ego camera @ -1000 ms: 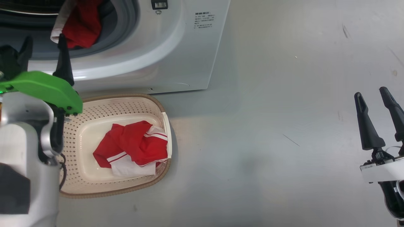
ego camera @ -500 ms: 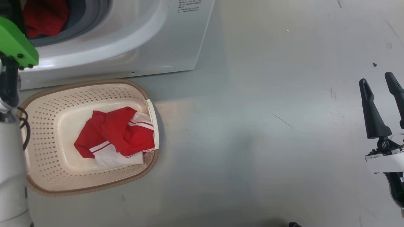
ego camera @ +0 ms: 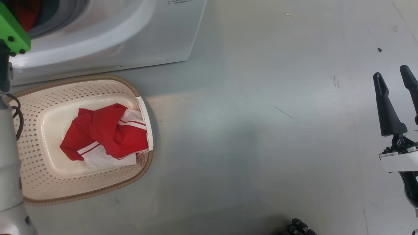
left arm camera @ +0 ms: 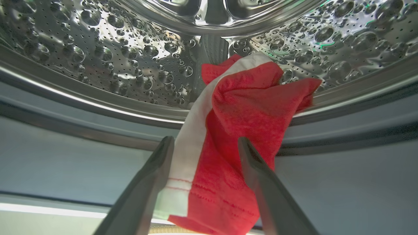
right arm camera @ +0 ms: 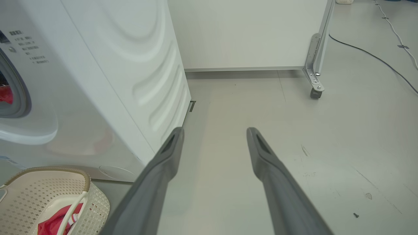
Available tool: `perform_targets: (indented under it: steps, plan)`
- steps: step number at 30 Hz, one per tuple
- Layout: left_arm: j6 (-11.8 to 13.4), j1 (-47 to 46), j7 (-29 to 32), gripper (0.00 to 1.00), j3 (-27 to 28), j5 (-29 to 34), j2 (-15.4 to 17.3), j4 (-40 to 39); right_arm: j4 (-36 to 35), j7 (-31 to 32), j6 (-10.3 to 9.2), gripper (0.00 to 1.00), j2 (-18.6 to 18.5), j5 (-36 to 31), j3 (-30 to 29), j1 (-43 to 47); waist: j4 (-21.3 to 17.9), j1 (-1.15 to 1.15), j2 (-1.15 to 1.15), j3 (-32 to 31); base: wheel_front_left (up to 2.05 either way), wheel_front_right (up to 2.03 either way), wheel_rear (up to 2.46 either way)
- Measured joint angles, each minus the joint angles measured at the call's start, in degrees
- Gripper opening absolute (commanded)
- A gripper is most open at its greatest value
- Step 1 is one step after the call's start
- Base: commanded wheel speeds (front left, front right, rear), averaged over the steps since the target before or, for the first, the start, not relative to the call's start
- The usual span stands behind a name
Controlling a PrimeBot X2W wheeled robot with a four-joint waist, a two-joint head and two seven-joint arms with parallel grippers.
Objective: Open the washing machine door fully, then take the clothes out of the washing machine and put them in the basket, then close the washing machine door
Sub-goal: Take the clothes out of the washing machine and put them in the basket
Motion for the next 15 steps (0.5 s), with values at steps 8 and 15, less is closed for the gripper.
perform_targets:
  steps: [8,15]
  plan:
    - [0.03,-1.72,1.4,1.0,-0.32,1.25,0.51,2.22,0.2,0.0,0.0,1.0,0.02,0.44,0.59,-1.79,-1.13,0.0,0.0,1.3,0.0,0.0,0.0]
    - [0.03,-3.78,1.42,1.0,-1.29,2.6,0.08,4.43,0.94,0.0,0.0,1.0,0.04,0.45,-0.1,-2.07,-1.85,0.0,0.0,2.2,0.0,0.0,0.0]
